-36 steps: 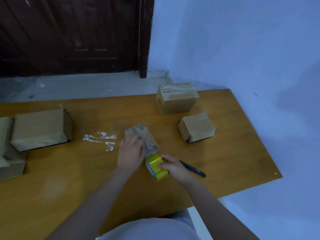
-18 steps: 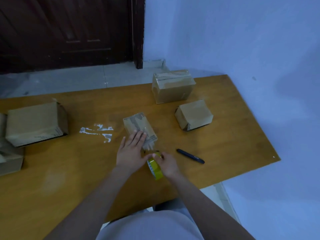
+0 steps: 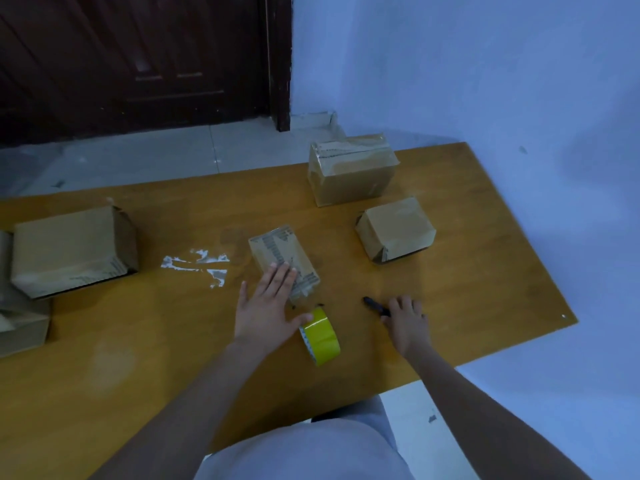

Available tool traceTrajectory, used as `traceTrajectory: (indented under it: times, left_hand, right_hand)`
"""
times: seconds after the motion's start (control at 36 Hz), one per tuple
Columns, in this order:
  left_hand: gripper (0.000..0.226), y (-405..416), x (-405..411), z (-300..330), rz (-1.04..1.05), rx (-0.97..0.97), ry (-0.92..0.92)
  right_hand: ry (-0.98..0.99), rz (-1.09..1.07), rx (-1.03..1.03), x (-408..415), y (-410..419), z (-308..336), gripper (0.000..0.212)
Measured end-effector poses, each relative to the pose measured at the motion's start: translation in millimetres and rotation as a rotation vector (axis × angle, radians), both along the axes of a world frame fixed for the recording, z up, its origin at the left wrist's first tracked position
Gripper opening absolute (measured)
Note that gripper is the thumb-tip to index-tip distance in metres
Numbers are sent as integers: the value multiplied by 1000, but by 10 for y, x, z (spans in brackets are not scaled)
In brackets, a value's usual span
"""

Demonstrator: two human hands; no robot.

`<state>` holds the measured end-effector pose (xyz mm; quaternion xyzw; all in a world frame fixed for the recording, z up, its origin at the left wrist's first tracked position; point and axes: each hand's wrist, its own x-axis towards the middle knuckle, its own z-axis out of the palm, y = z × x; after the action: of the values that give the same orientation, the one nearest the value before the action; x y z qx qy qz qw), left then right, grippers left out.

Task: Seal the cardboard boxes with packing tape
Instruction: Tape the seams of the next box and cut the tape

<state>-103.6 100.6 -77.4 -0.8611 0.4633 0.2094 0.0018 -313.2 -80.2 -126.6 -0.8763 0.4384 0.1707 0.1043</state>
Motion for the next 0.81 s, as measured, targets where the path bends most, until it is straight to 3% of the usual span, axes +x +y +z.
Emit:
traceTrajectory:
  times: [0.11, 0.22, 0.28, 0.42, 0.56, 0.61, 0.81]
  left_hand:
    - [87, 1, 3, -7, 0, -5, 3]
    - [87, -1, -2, -16, 4, -16, 15]
    - [87, 4, -3, -22, 5, -20, 13]
    - [86, 20, -7, -35, 4, -30, -3]
    - [85, 25, 1, -32, 6, -55, -1]
    - [86, 33, 5, -31, -1, -52, 1]
    - [86, 31, -3, -34, -1, -53, 18]
  right_hand:
    - [-333, 68, 160, 99, 52, 187, 24]
    - [-538, 424, -93, 291, 246, 486, 41]
    - [-494, 510, -157, 393, 329, 551, 40]
    - [-409, 510, -191, 607, 443, 642, 15]
    - [-326, 425, -203, 641, 486, 657, 24]
    - [-263, 356, -170, 610, 405, 650, 15]
    - [-40, -24, -37, 474, 51, 386, 22]
